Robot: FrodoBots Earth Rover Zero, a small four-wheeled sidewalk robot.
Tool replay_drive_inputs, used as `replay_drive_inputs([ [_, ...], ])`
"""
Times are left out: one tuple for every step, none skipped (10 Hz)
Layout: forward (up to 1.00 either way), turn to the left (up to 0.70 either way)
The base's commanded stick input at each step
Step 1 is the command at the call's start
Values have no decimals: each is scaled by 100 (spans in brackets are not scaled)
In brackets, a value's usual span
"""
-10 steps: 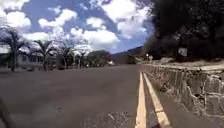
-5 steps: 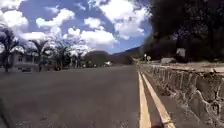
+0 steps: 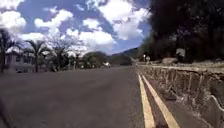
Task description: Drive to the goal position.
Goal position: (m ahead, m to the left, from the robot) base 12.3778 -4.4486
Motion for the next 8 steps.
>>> replay_drive_inputs([
  [50,0],
  [50,0],
  [50,0],
  [50,0],
  [50,0],
  [50,0],
  [50,0],
  [50,0],
])
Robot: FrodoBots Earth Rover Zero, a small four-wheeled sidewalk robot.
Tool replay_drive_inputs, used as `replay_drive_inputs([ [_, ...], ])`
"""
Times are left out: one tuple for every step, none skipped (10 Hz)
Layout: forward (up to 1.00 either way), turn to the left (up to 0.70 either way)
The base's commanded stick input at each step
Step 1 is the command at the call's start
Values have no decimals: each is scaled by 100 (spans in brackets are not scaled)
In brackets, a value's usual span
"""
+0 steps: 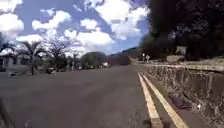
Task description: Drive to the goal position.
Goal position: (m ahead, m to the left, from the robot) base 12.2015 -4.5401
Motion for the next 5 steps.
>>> replay_drive_inputs([
  [50,0],
  [50,0],
  [50,0],
  [50,0],
  [50,0],
])
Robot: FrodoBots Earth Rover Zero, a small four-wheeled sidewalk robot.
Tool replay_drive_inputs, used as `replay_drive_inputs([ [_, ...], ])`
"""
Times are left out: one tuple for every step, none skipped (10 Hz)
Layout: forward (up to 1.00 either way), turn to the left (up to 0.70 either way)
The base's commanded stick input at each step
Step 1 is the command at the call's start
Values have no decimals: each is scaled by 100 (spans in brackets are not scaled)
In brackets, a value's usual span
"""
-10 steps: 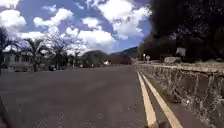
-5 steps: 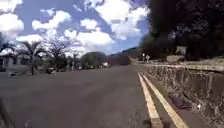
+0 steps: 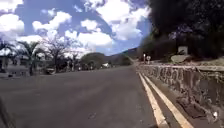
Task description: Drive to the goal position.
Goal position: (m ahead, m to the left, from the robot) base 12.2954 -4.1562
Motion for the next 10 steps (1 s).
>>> replay_drive_inputs([
  [50,0],
  [50,0],
  [50,0],
  [50,0],
  [50,0],
  [50,0],
  [50,0],
  [50,0],
  [50,0],
  [50,0],
])
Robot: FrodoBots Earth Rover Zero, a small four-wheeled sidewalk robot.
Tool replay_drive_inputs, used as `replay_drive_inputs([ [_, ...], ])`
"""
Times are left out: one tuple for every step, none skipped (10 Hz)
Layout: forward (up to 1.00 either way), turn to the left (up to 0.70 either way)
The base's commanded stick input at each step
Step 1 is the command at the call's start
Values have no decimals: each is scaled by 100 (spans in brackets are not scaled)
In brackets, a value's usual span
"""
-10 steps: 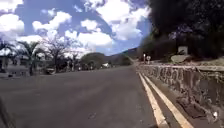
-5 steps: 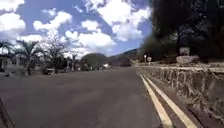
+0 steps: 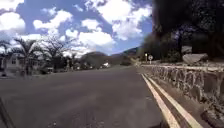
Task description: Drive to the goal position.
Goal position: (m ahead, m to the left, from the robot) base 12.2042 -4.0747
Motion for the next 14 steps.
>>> replay_drive_inputs([
  [50,0],
  [50,0],
  [50,0],
  [50,0],
  [50,0],
  [50,0],
  [50,0],
  [50,0],
  [50,0],
  [50,0],
  [50,0],
  [50,0],
  [50,0],
  [50,0],
])
